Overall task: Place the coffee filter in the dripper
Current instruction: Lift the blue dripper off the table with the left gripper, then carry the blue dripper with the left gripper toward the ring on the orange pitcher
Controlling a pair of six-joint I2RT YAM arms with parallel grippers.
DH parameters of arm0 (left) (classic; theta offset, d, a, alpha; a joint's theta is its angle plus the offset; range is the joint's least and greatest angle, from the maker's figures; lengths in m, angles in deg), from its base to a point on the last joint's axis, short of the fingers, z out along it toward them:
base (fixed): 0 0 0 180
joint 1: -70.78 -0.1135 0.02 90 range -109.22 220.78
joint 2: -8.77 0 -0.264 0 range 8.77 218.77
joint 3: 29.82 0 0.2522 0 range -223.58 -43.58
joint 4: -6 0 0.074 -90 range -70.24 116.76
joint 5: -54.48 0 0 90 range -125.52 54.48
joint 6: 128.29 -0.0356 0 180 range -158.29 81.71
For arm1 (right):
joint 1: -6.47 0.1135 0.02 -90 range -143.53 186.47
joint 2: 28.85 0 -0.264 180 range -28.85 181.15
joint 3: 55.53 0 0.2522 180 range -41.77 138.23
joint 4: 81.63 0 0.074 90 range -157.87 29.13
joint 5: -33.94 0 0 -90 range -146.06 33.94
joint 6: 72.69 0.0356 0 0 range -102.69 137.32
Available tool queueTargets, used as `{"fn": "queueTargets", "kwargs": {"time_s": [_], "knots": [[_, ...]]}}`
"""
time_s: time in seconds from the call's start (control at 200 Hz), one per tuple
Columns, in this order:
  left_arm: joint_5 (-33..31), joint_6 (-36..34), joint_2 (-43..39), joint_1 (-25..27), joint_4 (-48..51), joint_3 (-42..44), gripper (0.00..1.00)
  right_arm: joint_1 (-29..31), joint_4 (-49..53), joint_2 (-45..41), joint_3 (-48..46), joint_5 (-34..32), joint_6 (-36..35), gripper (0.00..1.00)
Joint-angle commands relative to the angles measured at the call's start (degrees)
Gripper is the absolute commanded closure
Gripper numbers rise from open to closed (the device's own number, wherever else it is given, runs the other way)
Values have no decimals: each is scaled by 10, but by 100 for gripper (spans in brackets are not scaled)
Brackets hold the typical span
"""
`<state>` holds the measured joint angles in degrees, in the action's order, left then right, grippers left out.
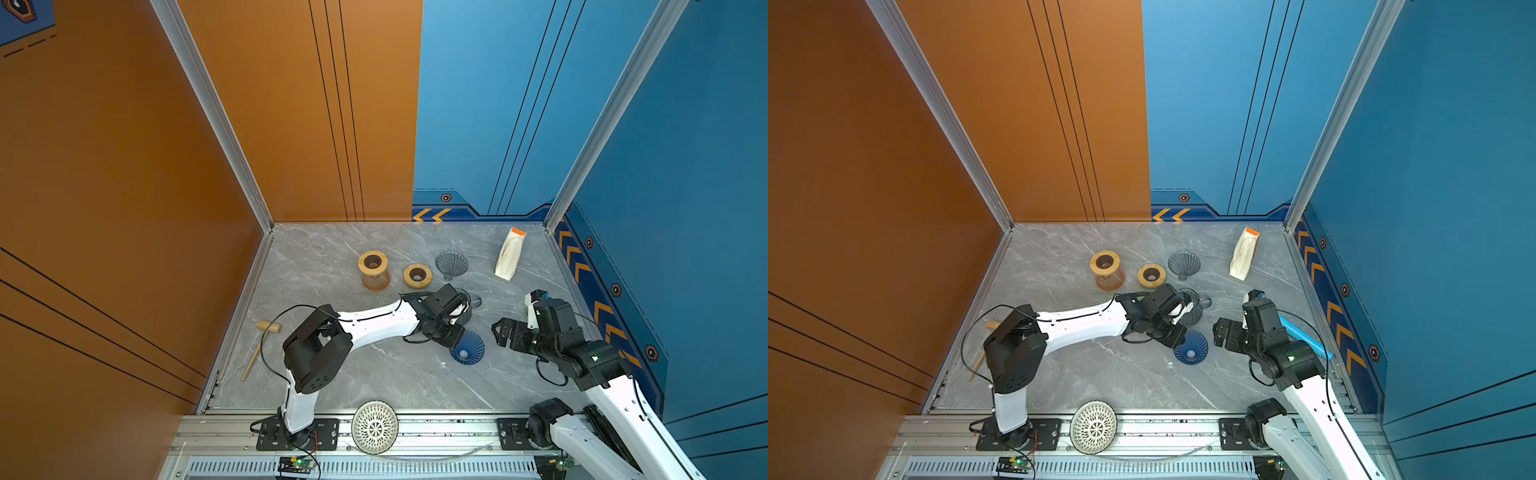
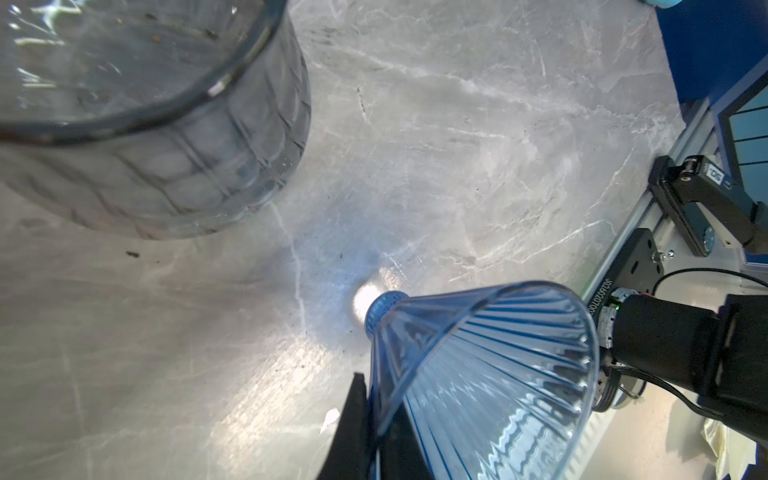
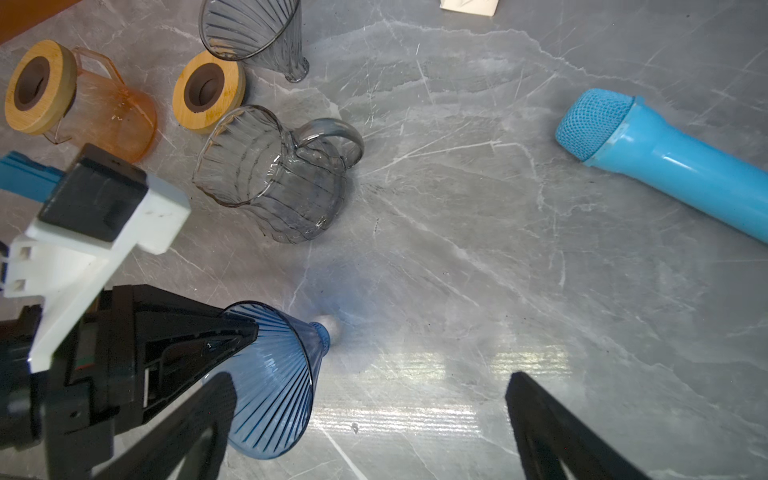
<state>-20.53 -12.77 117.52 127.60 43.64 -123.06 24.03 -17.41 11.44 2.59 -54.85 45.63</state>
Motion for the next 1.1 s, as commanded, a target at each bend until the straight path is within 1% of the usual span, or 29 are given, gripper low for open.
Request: {"fn": "queueTargets", "kwargs": {"time_s": [0.0,0.14,0.25,0.426,0.536,0.731,0.821,0.946,1.097], "knots": [[4,-4,-53,13,5,8,100,-2,-21,-9,-8,-10,-15,0],[-1,-13,-88,11,10,8,100,-2,-43,-15,-11,5,-29,0],[-5,-25,-105,0,31,-7,100,0,-61,-18,-6,7,-46,0],[-42,-48,-133,-14,73,-35,100,1,-103,-29,-2,6,-61,0],[-57,-60,-156,-29,94,-47,100,2,-146,-33,-5,10,-63,0],[-52,-70,-201,-74,102,-43,100,6,-217,-13,-5,37,-68,0],[-55,-91,-213,-99,118,-45,100,14,-235,0,-4,37,-71,0],[-65,-127,-224,-143,138,-50,100,19,-242,23,6,48,-80,0],[-63,-152,-233,-200,138,-53,100,36,-263,57,21,67,-99,0]]}}
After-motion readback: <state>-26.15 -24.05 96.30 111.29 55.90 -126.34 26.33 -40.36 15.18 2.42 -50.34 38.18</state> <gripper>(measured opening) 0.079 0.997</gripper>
